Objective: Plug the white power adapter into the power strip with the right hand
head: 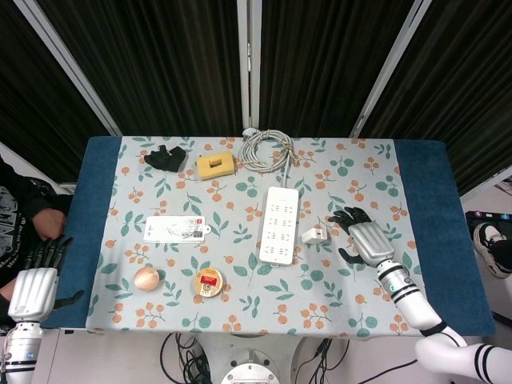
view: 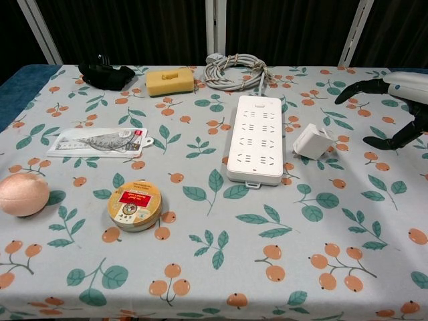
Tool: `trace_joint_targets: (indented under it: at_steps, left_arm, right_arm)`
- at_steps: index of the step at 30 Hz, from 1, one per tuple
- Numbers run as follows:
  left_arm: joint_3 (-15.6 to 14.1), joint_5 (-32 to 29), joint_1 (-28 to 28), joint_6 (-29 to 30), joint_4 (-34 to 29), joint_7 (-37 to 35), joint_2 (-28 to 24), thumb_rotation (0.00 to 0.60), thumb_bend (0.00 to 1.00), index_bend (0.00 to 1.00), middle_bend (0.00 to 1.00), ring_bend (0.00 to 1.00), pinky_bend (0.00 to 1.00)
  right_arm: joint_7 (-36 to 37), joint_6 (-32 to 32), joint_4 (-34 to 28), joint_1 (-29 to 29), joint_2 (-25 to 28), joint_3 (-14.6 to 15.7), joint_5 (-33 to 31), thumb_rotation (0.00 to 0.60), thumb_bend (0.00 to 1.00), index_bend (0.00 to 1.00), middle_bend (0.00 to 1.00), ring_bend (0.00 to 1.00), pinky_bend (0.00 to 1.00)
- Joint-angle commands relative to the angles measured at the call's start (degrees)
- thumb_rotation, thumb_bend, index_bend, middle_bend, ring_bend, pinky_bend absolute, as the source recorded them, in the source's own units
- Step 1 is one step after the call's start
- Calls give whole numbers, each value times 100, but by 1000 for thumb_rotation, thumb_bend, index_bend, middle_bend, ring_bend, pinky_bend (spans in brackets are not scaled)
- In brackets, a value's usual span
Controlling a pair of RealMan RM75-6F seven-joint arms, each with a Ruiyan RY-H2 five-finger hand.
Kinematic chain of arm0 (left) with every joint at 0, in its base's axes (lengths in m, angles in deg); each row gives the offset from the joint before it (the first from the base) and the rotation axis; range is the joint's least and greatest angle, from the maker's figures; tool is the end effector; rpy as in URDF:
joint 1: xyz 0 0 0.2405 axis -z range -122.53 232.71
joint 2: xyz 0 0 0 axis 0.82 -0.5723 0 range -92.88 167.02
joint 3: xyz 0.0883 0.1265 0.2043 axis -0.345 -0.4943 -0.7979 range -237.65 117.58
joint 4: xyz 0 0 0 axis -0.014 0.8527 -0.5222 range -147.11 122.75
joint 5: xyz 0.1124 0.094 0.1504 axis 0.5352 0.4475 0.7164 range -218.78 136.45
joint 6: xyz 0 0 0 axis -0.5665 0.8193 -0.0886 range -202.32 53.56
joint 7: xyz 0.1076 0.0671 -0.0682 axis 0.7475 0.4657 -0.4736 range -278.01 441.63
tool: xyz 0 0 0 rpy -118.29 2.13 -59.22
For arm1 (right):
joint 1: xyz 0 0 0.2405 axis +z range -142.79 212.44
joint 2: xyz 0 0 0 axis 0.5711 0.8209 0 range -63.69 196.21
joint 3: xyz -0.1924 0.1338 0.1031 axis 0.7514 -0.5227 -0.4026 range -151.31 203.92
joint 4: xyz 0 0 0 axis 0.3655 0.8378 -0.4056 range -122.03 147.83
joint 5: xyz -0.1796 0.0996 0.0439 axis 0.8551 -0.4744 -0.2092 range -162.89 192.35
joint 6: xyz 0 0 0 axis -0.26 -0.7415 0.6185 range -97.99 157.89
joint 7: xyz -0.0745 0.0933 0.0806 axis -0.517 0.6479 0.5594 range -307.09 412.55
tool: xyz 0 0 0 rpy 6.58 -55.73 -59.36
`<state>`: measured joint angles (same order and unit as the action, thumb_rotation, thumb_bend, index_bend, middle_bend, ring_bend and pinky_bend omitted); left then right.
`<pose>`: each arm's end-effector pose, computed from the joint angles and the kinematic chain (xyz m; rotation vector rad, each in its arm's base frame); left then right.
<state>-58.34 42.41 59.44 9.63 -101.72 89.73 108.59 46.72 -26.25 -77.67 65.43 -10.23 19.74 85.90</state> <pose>-0.3173 0.1735 0.1180 -1.3938 -0.9148 -0.8091 -0.2253 -0.3027 0.0406 1.7551 -1.1324 0.8905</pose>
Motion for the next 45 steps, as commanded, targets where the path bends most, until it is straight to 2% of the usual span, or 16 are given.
trace_joint_targets:
  at_steps: [1,8,18,33,36,40,42,45]
  left_arm:
    - [-8,13,1,1,-2,1,8,600,0,79,34,0,0]
    - [-12,-10,-41,50,-46,43,-23,600,0,79,34,0,0]
    - [-21,-52,-68,42,-50,48,-21,600,0,79,34,0,0]
    - [-6,-90,-65,6,7,5,1,600,0,79,34,0,0]
    - [-5,-91,-64,1,21,-11,6,600,0,79,34,0,0]
    - [-8,-90,-86,30,21,-19,-20,600,0,79,34,0,0]
    - [-13,-92,-92,30,21,-21,-44,600,0,79,34,0,0]
    - [-15,-48,-94,61,2,-21,-60,600,0,79,34,0,0]
  right_arm:
    - [-196,46,204,34,-298,-161,-379,600,218,186,234,0,0]
    - [-79,321,706,278,-774,-256,-476,600,214,262,338,12,0]
    - [72,422,1057,396,-1085,-236,-379,600,235,367,364,23,0]
    - [299,372,1344,429,-1329,-284,-323,600,296,437,415,64,0]
    - [352,274,1443,429,-1446,-328,-290,600,347,495,482,124,0]
    - [367,-7,1355,408,-1403,-405,-106,600,522,628,595,256,0]
    - [331,77,1060,472,-1134,-484,-98,600,603,686,628,306,0]
    - [-42,363,401,676,-543,-694,-317,600,673,744,671,361,0]
